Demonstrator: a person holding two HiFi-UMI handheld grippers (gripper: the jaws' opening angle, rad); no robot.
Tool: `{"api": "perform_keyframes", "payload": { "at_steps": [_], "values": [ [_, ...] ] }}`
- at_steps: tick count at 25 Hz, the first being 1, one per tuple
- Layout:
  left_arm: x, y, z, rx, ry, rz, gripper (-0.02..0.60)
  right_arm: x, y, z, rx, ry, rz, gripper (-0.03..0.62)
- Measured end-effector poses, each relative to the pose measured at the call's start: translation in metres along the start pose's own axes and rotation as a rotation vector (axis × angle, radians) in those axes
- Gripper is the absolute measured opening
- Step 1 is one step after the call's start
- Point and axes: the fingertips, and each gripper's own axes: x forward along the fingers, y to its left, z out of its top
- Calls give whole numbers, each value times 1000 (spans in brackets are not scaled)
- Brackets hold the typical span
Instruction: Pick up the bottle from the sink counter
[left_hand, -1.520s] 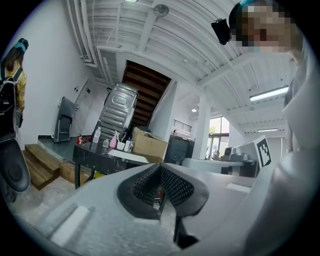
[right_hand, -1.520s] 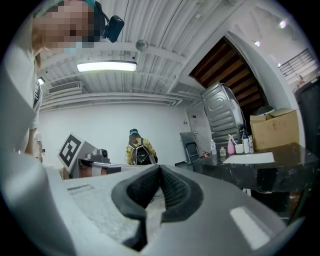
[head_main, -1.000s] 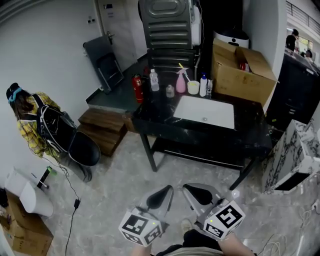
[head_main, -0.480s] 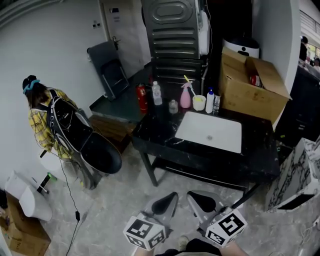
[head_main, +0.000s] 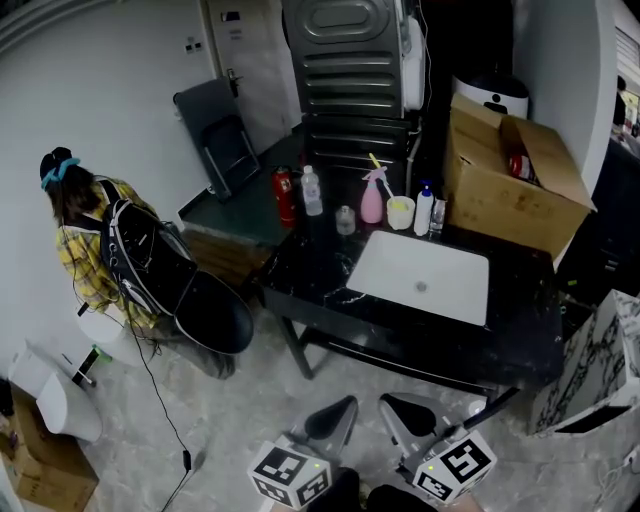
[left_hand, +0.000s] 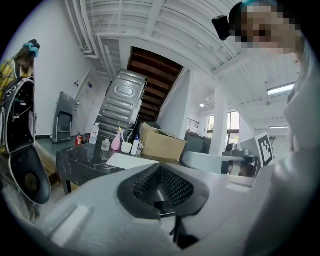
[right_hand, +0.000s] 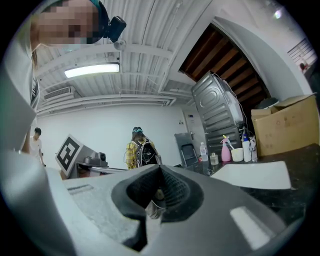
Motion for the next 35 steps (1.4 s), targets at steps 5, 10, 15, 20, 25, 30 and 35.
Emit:
{"api": "perform_keyframes", "payload": {
  "at_steps": [5,10,15,20,25,30,35],
  "values": [
    [18,11,0,-7,2,3,6,9,-16,-5,10,15,-6,2],
    [43,32,3,-12,13,-2,6,30,-46,-6,13,21,-42,3],
    [69,65,12,-7,29,-20,6,64,-76,-3,23,30,-75,3],
    [93,110,26,-7,45,-38,6,109,-101,5,16,33,-111,3],
    [122,171,43,-10,48,-50,6,170,-125,13,-3,32,-129,2],
    [145,226,56,-11,51,-70,6,228,-145,21,-19,28,-144,3],
    [164,268,69,-6,44,-91,6,268,-166,25,-32,24,-177,3]
  ]
}}
